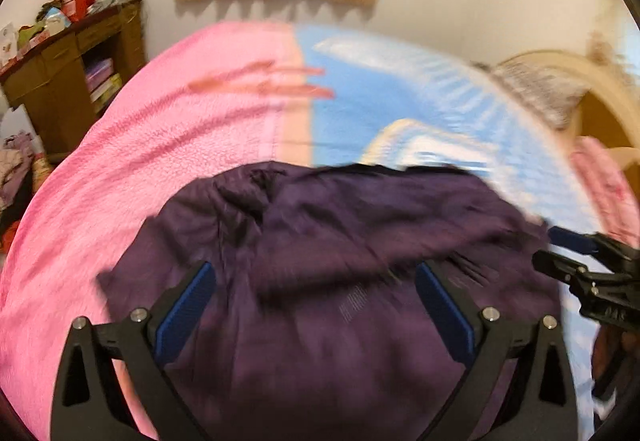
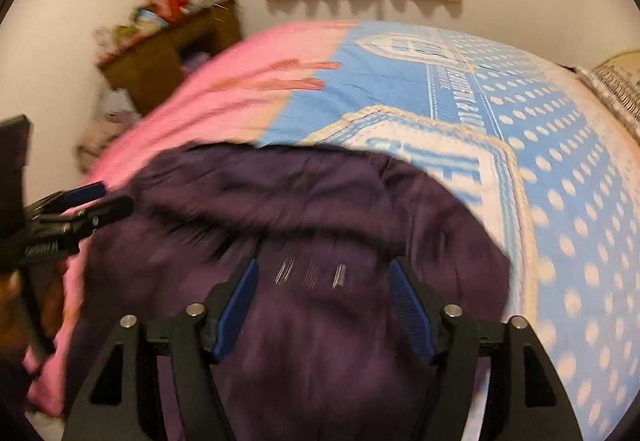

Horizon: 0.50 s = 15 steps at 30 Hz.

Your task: Fold large clothes

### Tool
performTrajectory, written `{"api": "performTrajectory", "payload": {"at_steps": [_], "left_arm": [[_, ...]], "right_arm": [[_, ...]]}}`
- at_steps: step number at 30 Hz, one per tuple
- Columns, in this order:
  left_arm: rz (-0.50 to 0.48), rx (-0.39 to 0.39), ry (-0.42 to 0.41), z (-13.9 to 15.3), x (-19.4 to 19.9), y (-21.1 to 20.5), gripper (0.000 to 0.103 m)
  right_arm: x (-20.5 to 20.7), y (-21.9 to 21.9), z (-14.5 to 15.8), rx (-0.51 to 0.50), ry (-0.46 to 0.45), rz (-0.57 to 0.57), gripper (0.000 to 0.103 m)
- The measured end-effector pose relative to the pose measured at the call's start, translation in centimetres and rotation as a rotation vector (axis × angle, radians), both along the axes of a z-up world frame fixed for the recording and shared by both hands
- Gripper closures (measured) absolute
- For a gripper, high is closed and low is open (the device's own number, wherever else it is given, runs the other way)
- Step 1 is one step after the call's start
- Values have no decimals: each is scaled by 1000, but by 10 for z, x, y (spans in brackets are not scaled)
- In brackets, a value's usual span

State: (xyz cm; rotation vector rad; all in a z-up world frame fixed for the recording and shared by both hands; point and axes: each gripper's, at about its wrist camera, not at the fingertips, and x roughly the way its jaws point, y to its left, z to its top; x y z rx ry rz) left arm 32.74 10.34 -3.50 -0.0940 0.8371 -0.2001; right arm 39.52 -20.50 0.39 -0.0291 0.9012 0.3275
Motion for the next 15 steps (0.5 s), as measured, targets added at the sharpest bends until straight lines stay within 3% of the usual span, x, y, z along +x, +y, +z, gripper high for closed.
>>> {"api": "performTrajectory", "payload": {"at_steps": [3, 7, 10, 15], "left_arm": [[-41, -41, -47, 8, -83, 20, 0], [-37, -50, -19, -18, -187, 53, 0], [-15, -63, 17, -38, -234, 70, 0], [-7, -88, 40, -63, -280, 75, 0]], "right_arm": [[-94, -35, 9, -2, -12, 42, 28], [-188, -72, -14, 50, 64, 78, 27], [-242, -100, -37, 60, 104, 7, 26], [-287, -129, -78, 91, 129, -114, 26]]}}
